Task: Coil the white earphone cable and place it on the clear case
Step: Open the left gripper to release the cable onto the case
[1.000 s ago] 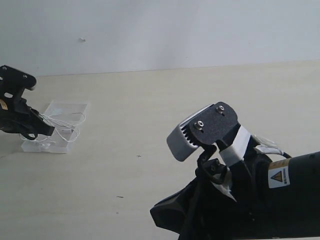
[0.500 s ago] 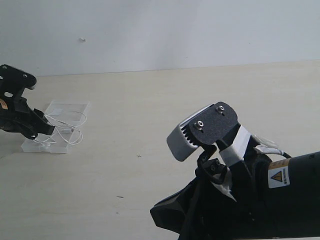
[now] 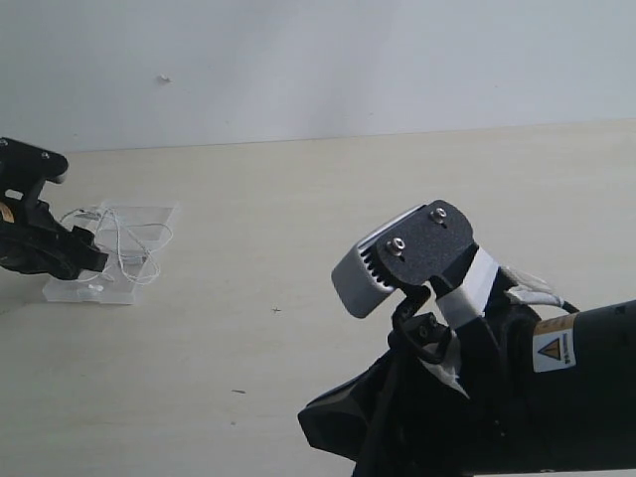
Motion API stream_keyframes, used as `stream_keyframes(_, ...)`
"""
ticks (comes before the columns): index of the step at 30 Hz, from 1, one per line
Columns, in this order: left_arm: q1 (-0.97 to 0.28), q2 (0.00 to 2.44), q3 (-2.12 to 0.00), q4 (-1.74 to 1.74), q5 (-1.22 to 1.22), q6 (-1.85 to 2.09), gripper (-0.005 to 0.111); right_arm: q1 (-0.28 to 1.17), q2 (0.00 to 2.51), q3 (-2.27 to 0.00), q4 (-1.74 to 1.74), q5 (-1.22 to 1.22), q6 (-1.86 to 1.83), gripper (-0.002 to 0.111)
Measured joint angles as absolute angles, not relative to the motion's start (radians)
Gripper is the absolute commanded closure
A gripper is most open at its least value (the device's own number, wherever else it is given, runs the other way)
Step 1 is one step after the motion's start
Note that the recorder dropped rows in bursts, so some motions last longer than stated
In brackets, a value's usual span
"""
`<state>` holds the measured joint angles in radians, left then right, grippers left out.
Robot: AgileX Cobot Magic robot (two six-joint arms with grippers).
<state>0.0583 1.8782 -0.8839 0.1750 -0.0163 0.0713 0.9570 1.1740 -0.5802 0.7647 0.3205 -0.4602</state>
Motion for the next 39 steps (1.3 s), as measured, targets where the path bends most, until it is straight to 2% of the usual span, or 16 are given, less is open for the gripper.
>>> stream_keyframes(13,0.053,1.878,-0.884,0.175,0.008,0.070,0.041,0.957,1.174,-0.580,0.765,0.314,-0.460,0.108)
stream_keyframes(15,0.053,1.876,-0.884,0.175,0.007,0.070,0.046,0.957,1.174,-0.580,0.765,0.314,-0.460,0.108)
stream_keyframes(18,0.053,1.866,-0.884,0.175,0.011,0.063,0.061,0.957,1.174,-0.580,0.765,0.311,-0.460,0.108)
stream_keyframes(21,0.053,1.837,-0.884,0.175,0.013,0.056,0.071,0.957,1.174,-0.580,0.765,0.307,-0.460,0.108)
stream_keyframes(34,0.053,1.750,-0.884,0.175,-0.010,-0.026,0.074,0.957,1.174,-0.580,0.765,0.300,-0.460,0.108)
stream_keyframes(36,0.053,1.746,-0.884,0.175,0.016,-0.026,0.083,0.957,1.174,-0.580,0.767,0.298,-0.460,0.108)
stream_keyframes(39,0.053,1.721,-0.884,0.175,0.046,-0.041,0.106,0.957,1.174,-0.580,0.767,0.286,-0.460,0.108)
